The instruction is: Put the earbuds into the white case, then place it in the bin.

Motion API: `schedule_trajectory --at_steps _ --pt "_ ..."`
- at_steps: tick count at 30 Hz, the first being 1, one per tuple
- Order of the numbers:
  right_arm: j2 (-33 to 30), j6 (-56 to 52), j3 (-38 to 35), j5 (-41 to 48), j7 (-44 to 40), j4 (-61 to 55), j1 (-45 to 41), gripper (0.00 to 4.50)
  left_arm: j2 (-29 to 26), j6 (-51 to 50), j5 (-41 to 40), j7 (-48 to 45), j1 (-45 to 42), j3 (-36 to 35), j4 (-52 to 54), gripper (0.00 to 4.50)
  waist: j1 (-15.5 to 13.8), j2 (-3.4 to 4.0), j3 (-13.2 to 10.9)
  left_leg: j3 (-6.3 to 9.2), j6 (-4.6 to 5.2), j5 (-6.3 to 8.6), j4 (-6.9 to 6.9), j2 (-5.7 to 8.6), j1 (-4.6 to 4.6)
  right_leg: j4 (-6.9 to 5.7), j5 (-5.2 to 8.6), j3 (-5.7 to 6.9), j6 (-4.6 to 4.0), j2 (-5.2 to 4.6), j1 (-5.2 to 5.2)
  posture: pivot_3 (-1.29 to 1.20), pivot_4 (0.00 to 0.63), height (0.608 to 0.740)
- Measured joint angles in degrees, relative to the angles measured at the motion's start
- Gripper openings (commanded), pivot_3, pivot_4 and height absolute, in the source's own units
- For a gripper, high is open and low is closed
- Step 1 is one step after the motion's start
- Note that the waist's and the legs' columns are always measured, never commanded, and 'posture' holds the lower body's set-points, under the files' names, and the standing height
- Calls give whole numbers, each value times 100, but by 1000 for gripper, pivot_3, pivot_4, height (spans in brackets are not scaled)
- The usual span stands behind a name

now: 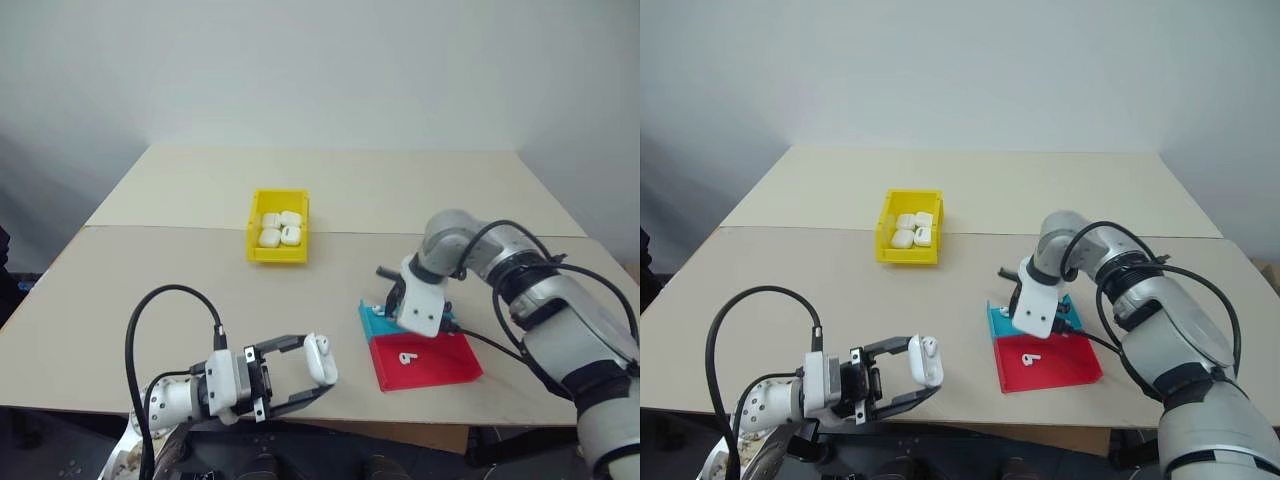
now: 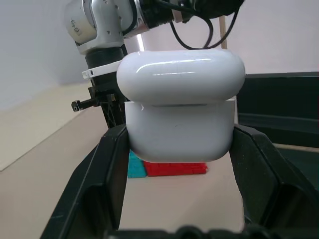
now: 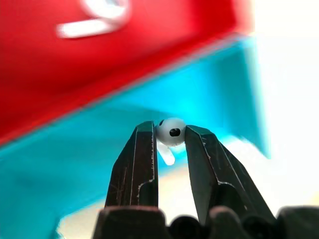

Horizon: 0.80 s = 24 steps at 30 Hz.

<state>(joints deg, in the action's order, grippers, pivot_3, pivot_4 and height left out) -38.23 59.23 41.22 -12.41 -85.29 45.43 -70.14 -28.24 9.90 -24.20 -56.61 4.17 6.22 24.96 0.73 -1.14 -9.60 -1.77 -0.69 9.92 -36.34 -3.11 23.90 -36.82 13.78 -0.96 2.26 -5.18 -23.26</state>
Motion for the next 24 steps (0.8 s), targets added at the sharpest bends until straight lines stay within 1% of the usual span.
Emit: schedule_trajectory --at_steps 2,5,8,10,12,14,15,18,20,24 --pt "-285 -723 -406 566 -134 -532 167 668 95 -39 -81 90 -237 -38 -25 2736 -25 -1 0 2 0 0 0 0 0 3 1 3 2 -1 6 0 150 740" --pt "-841 -2618 -1249 1500 -92 -1792 767 668 237 -178 -304 230 -656 -104 -51 2736 -81 -1 0 1 0 0 0 2 4 7 1 4 4 -6 7 0 150 740" --pt "-1275 -4396 -2019 2303 206 -3067 1425 668 336 -305 -498 293 -871 -126 -84 2736 -100 -1 0 0 0 1 2 2 7 8 1 3 4 -5 2 0 150 740" --pt "-1536 -5678 -2590 3055 476 -4004 1892 668 386 -415 -588 295 -978 -107 -113 2736 -88 -1 0 2 0 1 4 2 9 7 2 4 4 -3 0 0 150 740" --pt "-1767 -7049 -3313 4166 902 -4995 2375 668 405 -549 -748 274 -1130 -93 -131 2736 -100 -2 -1 5 0 1 4 2 14 7 3 7 5 -3 -1 0 150 740" --pt "-1864 -8033 -3934 5082 1365 -5710 2625 668 419 -669 -818 244 -1291 -89 -168 2736 -95 -3 -1 5 0 1 2 3 14 9 4 6 7 -2 1 0 150 740" --pt "-1860 -8530 -4269 5684 1708 -6069 2751 668 449 -736 -879 224 -1396 -81 -212 2736 -96 -4 -1 5 0 1 -1 2 13 11 5 6 9 -1 4 0 150 740" --pt "-1619 -9564 -4929 7295 2701 -6710 2974 668 541 -850 -965 177 -1623 -52 -307 2736 -86 -6 -1 6 1 1 -7 3 12 11 4 5 10 1 9 0 150 740" --pt "-1441 -9929 -5163 8138 3279 -7023 3189 668 627 -907 -979 133 -1737 -16 -389 2736 -96 -7 -1 8 1 1 -10 3 15 11 4 5 11 1 9 0 150 740" --pt "-1143 -10318 -5203 9181 4197 -7368 3378 668 715 -986 -990 18 -1920 35 -550 2736 -98 -7 -1 9 1 1 -17 5 23 12 0 5 17 2 5 0 150 740"
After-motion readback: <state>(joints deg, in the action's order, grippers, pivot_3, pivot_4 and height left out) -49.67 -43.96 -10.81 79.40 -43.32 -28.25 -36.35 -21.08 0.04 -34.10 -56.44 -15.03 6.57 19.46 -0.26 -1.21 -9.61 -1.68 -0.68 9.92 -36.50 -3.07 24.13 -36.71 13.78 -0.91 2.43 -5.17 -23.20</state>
